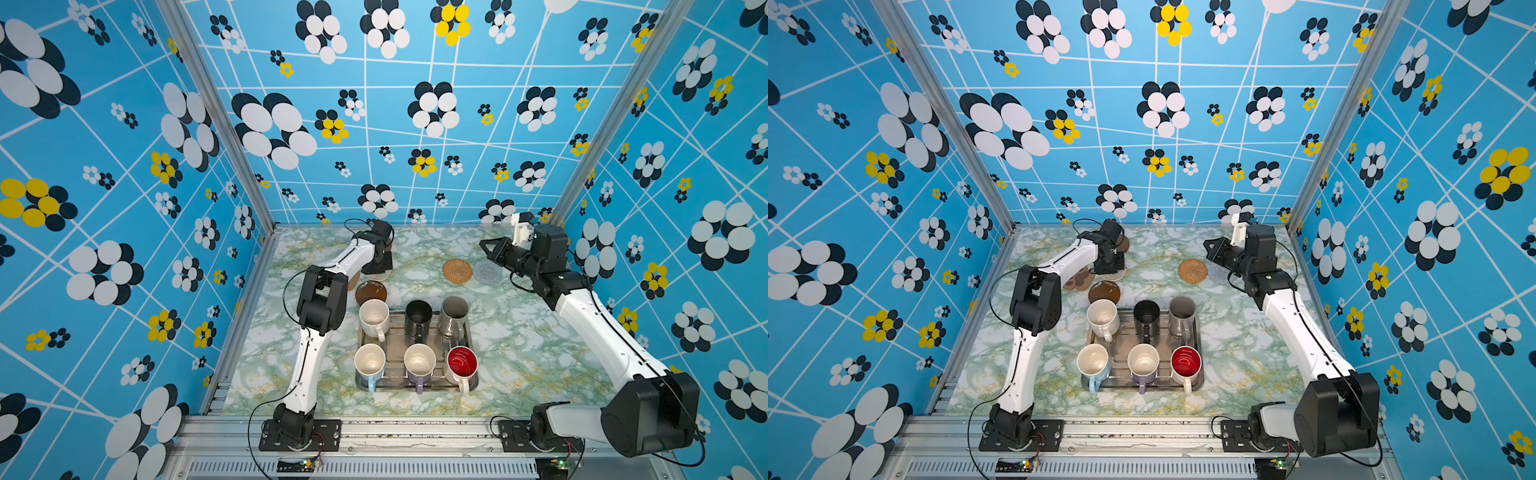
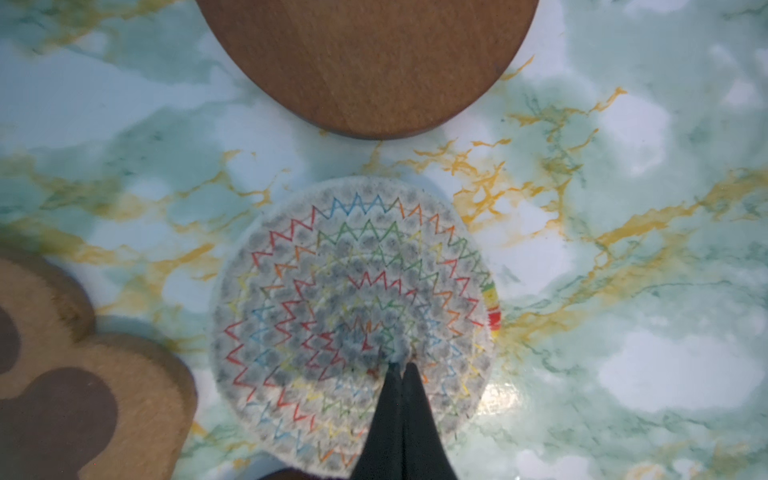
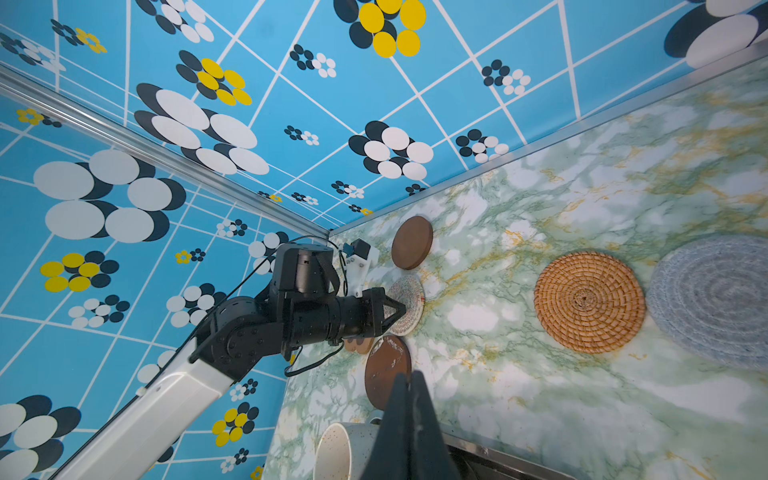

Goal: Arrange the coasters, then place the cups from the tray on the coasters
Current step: 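Move the left gripper over the white zigzag coaster while the right arm swings inward, then lower the left gripper onto the edge of the zigzag coaster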

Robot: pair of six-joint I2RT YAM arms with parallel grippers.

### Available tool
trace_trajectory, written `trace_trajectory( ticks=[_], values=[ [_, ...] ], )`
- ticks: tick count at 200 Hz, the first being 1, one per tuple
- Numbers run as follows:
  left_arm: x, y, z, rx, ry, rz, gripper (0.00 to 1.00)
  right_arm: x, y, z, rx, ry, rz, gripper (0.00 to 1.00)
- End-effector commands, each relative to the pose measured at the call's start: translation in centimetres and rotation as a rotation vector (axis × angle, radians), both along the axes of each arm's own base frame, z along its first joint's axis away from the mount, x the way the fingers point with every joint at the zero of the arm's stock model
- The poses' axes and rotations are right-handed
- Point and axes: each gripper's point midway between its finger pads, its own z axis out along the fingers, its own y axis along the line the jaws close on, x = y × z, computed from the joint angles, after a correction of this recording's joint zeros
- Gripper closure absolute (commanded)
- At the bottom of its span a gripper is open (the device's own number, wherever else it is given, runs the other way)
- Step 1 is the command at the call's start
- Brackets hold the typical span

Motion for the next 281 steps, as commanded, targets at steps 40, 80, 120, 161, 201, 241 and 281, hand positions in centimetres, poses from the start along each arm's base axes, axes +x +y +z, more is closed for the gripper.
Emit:
trace_trajectory(
  ticks=[40, 80, 120, 161, 201, 241, 281],
  values=[
    [-0.3, -1.7, -2.5, -0.024, 0.056, -0.011, 1.00, -0.7, 0.1, 0.2, 0.000, -0.017, 0.012, 1.00],
    [-0.5, -4.4, -2.4, -0.080, 0.043, -0.047, 1.00, -0.8, 0.0, 0.2, -0.008, -0.022, 0.009, 1.00],
    [-1.0, -7.7, -2.5, -0.133, 0.047, -0.090, 1.00, -1.0, -0.1, -0.2, -0.017, -0.021, 0.011, 1.00],
    [-1.3, -10.9, -2.7, -0.203, 0.044, -0.114, 1.00, -1.2, -0.1, 0.3, -0.026, -0.041, 0.022, 1.00],
    [-1.6, -12.9, -2.9, -0.250, 0.048, -0.125, 1.00, -1.6, 0.3, 1.2, -0.009, -0.072, 0.044, 1.00],
    [-1.8, -14.2, -2.8, -0.285, 0.048, -0.133, 1.00, -1.7, 0.3, 1.2, -0.010, -0.080, 0.047, 1.00],
    [-1.9, -15.4, -3.0, -0.317, 0.048, -0.137, 1.00, -1.8, 0.5, 1.4, -0.006, -0.087, 0.062, 0.99]
  ],
)
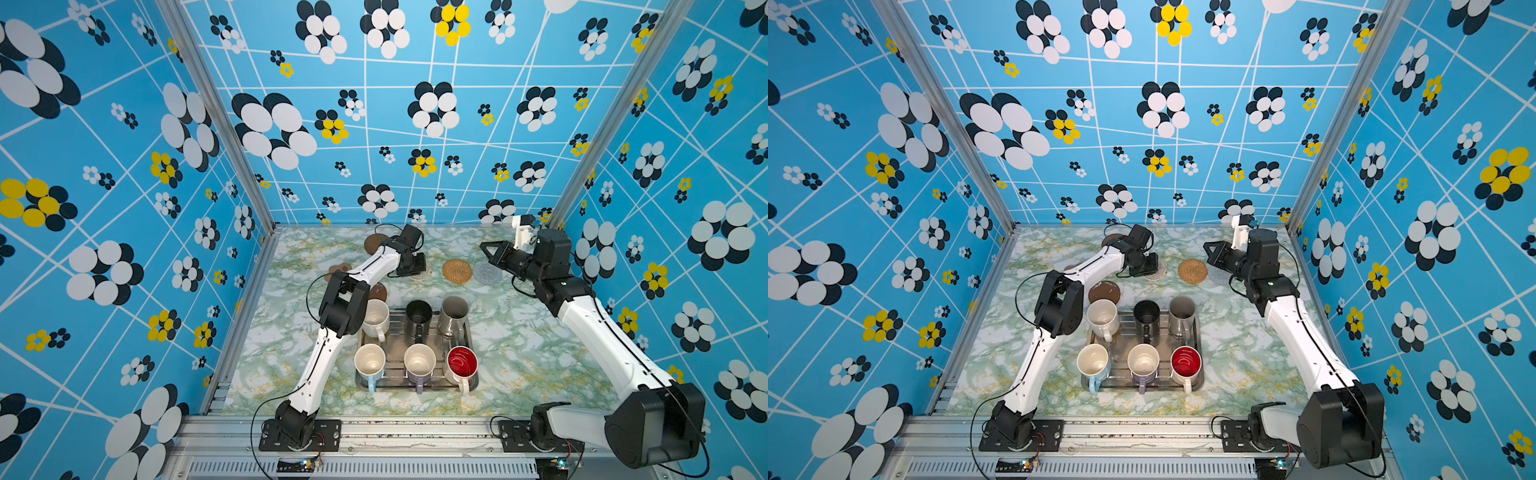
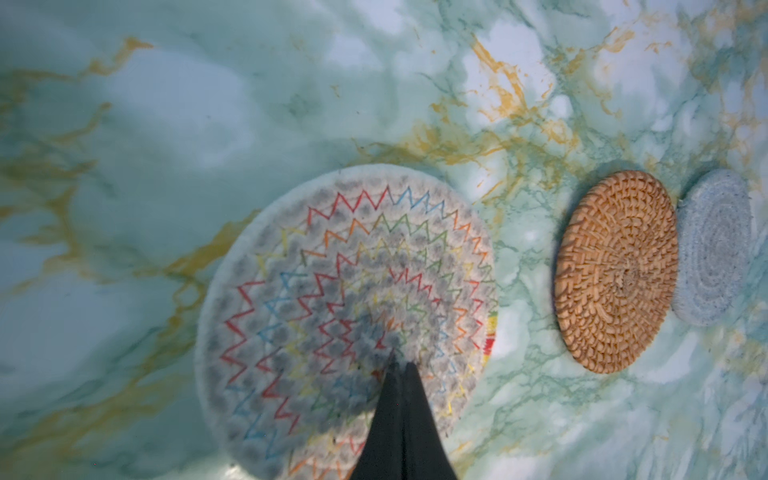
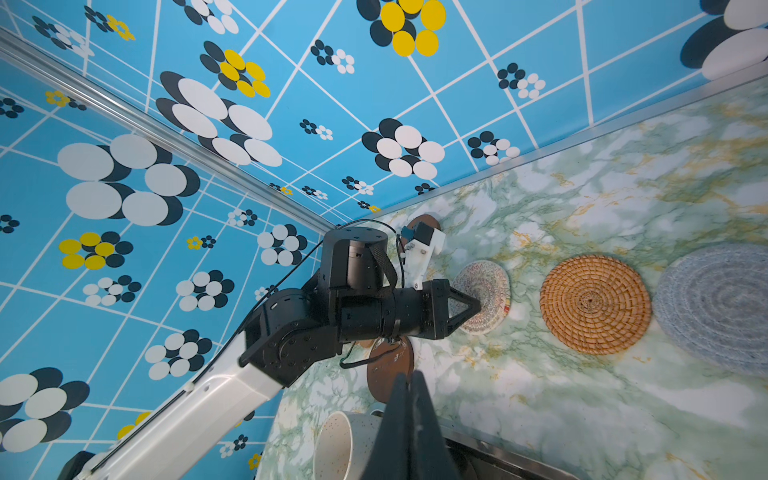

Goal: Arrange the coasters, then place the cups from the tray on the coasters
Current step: 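Lower the left gripper onto the edge of the zigzag coaster, then push the zigzag coaster with the left gripper against the rattan coaster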

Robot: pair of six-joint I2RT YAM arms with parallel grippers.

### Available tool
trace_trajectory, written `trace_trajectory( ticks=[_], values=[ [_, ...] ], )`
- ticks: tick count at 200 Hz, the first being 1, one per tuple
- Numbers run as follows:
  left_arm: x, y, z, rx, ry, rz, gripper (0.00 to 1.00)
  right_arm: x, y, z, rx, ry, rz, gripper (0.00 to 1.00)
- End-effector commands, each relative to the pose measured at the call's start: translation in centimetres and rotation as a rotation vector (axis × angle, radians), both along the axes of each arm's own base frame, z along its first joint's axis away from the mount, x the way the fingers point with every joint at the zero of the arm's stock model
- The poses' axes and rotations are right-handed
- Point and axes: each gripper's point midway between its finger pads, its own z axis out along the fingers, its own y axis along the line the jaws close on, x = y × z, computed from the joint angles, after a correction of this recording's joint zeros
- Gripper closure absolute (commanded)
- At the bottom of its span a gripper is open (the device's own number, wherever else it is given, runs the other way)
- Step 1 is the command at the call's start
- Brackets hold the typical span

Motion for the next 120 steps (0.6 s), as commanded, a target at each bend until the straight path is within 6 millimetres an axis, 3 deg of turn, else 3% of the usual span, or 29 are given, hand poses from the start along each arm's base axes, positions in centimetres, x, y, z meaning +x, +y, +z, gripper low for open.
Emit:
trace_trajectory(
  ticks=[1, 120],
  values=[
    [-1.5, -1.0, -3.3, 0.003, 0.081, -0.012, 1.00, -0.5, 0.3, 0.9, 0.002, -0.047, 0.029, 0.99],
    [-2.2, -3.1, -3.7, -0.038, 0.091, -0.026, 1.00, -0.7, 0.5, 1.0, 0.009, -0.055, 0.042, 0.98]
  ],
)
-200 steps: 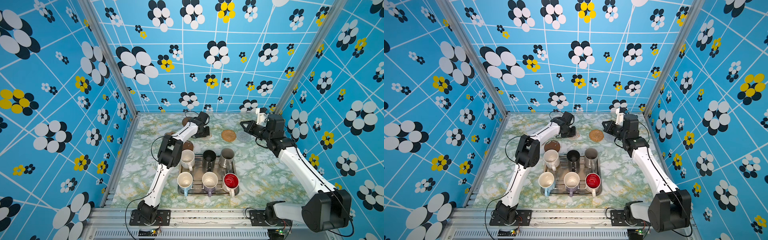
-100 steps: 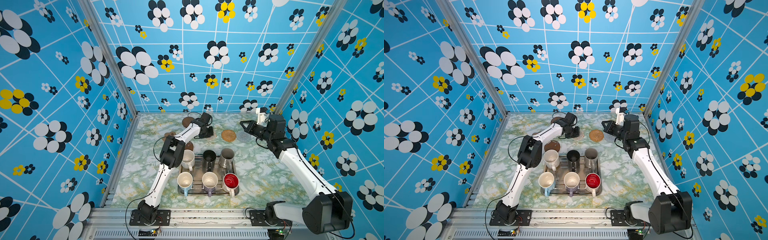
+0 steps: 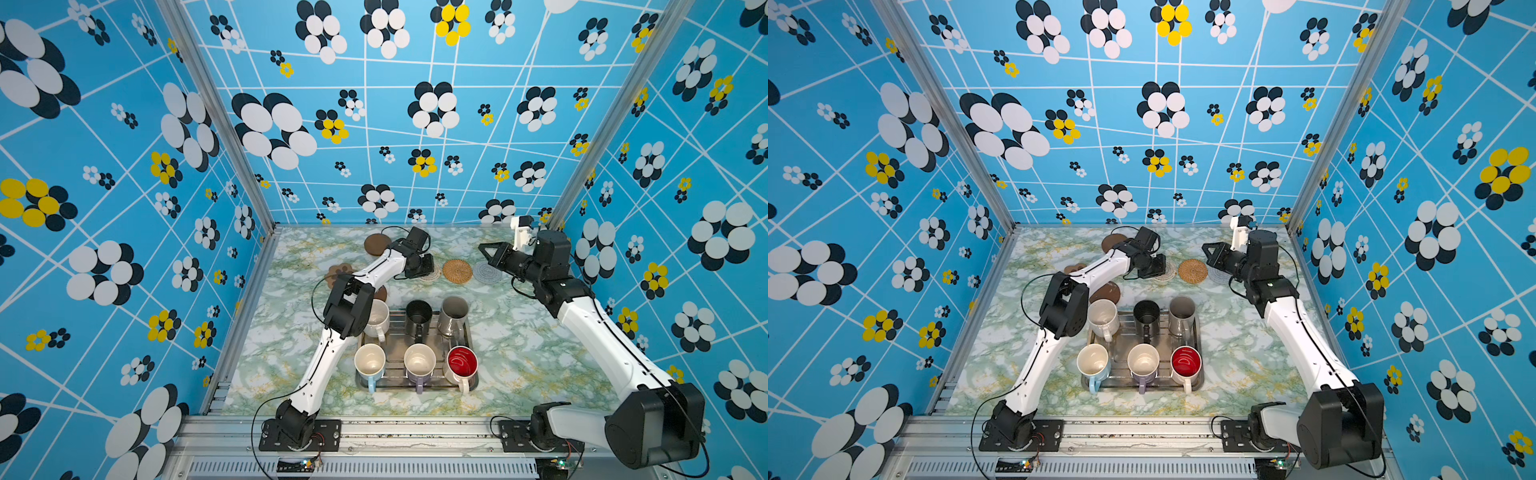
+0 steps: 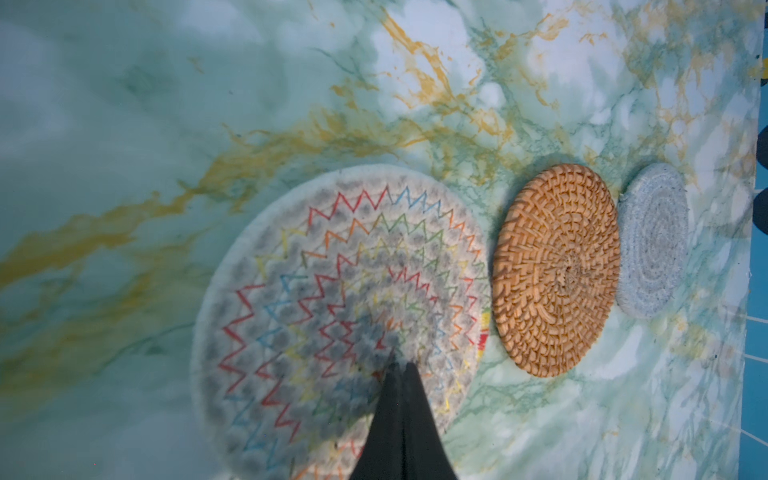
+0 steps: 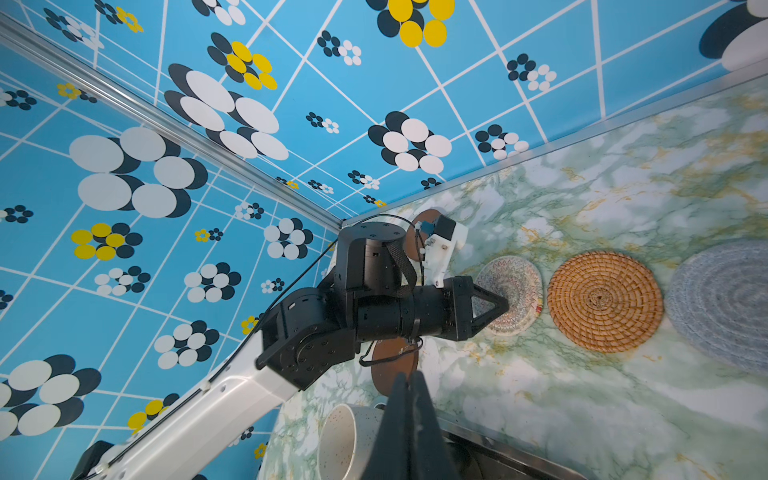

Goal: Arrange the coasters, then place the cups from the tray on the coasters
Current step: 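Push the zigzag coaster with the left gripper against the rattan coaster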

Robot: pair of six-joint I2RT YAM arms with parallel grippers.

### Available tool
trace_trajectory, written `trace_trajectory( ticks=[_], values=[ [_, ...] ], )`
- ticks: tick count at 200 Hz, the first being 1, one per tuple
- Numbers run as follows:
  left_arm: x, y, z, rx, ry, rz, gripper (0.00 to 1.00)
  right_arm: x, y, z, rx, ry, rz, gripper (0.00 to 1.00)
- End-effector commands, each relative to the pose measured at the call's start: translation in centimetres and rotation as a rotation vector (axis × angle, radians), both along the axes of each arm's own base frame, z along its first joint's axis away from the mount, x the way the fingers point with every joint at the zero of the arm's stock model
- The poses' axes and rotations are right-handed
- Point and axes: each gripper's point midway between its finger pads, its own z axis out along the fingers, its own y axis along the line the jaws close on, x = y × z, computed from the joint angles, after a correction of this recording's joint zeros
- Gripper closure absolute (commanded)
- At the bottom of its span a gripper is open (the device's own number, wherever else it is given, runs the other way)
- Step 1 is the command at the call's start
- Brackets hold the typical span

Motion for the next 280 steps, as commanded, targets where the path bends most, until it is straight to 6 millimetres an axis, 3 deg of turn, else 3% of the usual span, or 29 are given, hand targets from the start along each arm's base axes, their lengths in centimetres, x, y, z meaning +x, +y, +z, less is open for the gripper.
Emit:
trace_trajectory(
  ticks=[1, 133, 280],
  values=[
    [-1.8, 0.1, -3.7, 0.043, 0.095, -0.008, 1.00, -0.4, 0.1, 1.3, 0.002, -0.055, 0.019, 0.98],
    [-2.4, -1.1, -3.7, 0.021, 0.100, -0.032, 1.00, -0.4, 0.2, 1.1, 0.004, -0.051, 0.023, 0.98],
    [-0.7, -0.7, -1.8, 0.015, 0.043, -0.018, 0.99, -0.5, 0.6, 1.1, 0.019, -0.041, 0.043, 0.97]
  ],
)
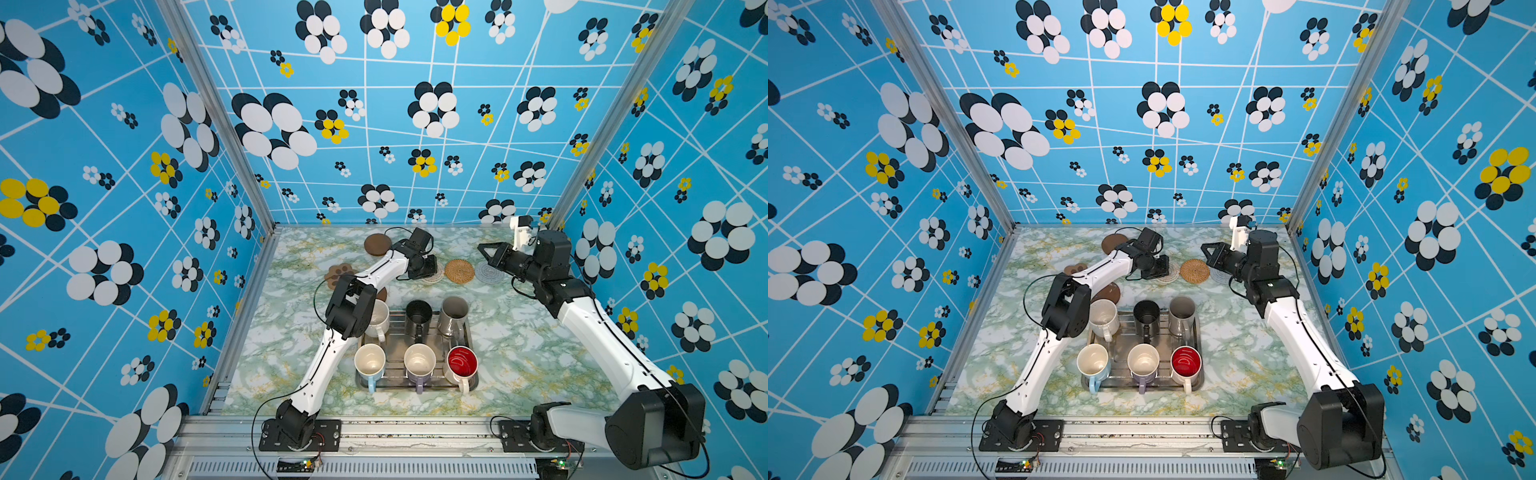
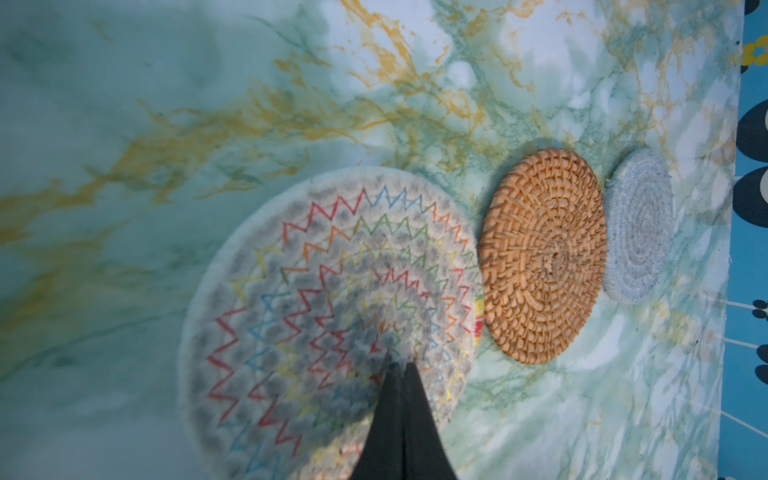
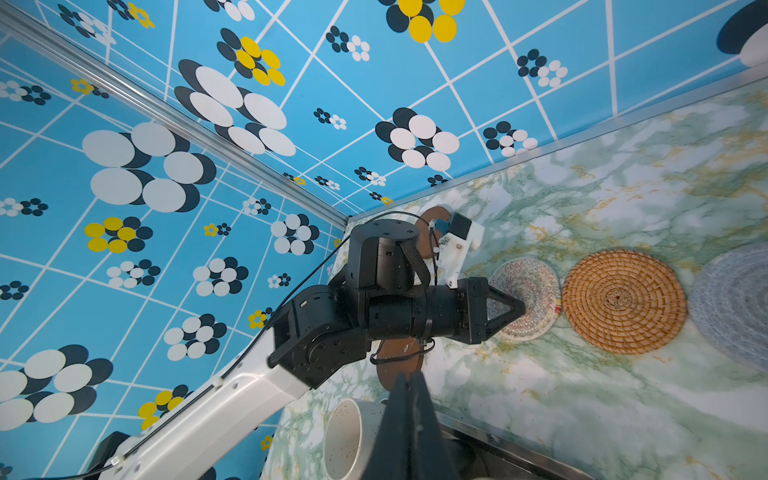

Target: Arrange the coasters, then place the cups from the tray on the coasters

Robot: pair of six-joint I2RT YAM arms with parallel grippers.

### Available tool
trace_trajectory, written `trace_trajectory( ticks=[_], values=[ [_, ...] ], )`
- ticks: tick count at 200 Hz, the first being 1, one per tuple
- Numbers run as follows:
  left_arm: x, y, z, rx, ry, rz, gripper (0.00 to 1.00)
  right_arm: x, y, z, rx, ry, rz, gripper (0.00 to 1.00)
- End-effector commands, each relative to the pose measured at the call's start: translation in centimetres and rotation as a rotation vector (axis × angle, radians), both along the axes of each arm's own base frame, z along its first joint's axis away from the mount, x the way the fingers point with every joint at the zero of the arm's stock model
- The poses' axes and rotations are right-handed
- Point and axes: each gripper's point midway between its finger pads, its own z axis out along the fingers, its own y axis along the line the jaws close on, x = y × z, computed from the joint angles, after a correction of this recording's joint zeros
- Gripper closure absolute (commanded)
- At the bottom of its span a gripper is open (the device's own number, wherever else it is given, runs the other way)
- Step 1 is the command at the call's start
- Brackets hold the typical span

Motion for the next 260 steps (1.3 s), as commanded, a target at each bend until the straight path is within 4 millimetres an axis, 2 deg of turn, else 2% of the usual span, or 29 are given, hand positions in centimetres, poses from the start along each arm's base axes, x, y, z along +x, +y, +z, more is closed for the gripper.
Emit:
trace_trajectory(
  ticks=[1, 94, 179, 222, 260],
  values=[
    [-0.2, 0.6, -1.9, 0.042, 0.033, 0.003, 0.99, -0.3, 0.2, 0.8, 0.010, -0.032, 0.020, 0.97],
    [0.3, 1.5, 0.2, 0.078, -0.018, 0.010, 0.95, -0.5, 0.5, 1.2, 0.026, -0.033, 0.040, 0.96],
    [0.9, 1.3, 2.4, 0.060, -0.068, 0.013, 0.91, -0.8, 0.5, 1.5, 0.027, -0.025, 0.038, 0.95],
    [1.4, 1.3, 5.5, 0.052, -0.132, 0.004, 0.90, -1.2, 0.6, 2.2, 0.031, -0.019, 0.043, 0.95],
    [1.5, 3.1, 9.4, 0.092, -0.198, 0.020, 0.90, -1.7, 0.4, 3.1, 0.037, -0.029, 0.019, 0.95]
  ],
)
